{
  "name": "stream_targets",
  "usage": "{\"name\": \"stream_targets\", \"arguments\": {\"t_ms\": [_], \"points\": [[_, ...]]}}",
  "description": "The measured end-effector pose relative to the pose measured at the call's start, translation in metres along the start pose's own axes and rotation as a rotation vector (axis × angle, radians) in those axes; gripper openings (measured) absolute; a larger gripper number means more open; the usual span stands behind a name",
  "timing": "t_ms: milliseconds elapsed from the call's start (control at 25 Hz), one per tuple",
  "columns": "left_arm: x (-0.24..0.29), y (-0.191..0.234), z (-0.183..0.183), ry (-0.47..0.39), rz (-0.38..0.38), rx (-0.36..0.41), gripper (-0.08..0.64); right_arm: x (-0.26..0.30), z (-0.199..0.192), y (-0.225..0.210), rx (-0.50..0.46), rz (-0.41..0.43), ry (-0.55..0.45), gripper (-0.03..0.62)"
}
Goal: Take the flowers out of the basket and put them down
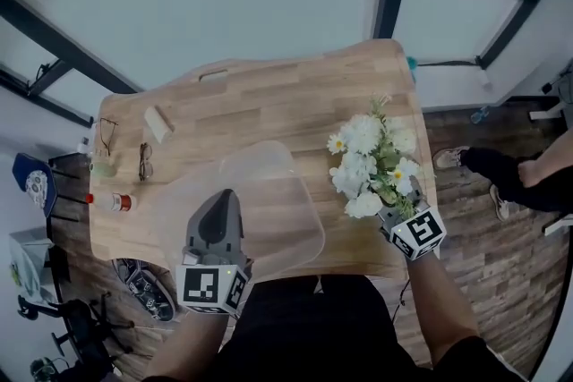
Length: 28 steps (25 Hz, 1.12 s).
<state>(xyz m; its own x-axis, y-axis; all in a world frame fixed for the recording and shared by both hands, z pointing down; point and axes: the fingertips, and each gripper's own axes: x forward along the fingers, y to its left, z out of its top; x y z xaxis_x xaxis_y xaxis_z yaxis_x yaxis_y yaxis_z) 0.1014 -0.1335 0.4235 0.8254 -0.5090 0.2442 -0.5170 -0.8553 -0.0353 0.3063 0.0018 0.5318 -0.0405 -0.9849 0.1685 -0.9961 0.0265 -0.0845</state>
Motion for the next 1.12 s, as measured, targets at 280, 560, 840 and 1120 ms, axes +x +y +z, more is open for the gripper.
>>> {"name": "stream_targets", "arguments": {"t_ms": [280,560,840,1120], "points": [[0.001,0.002,0.000,0.014,0.009,0.020,0.005,0.003,-0.027,0.004,-0.037,0.017,0.021,0.232],[0.007,0.000,0.003,0.010,0.003,0.024,0.005,-0.002,-0.049,0.015,-0.106,0.035,0.066,0.232],[0.009,-0.001,0.004,0.008,-0.005,0.025,0.005,-0.012,-0.049,0.013,-0.065,-0.011,0.058,0.232],[0.010,0.002,0.008,-0.002,-0.009,0.009,0.004,-0.021,-0.052,0.016,-0.060,-0.030,0.095,0.232]]}}
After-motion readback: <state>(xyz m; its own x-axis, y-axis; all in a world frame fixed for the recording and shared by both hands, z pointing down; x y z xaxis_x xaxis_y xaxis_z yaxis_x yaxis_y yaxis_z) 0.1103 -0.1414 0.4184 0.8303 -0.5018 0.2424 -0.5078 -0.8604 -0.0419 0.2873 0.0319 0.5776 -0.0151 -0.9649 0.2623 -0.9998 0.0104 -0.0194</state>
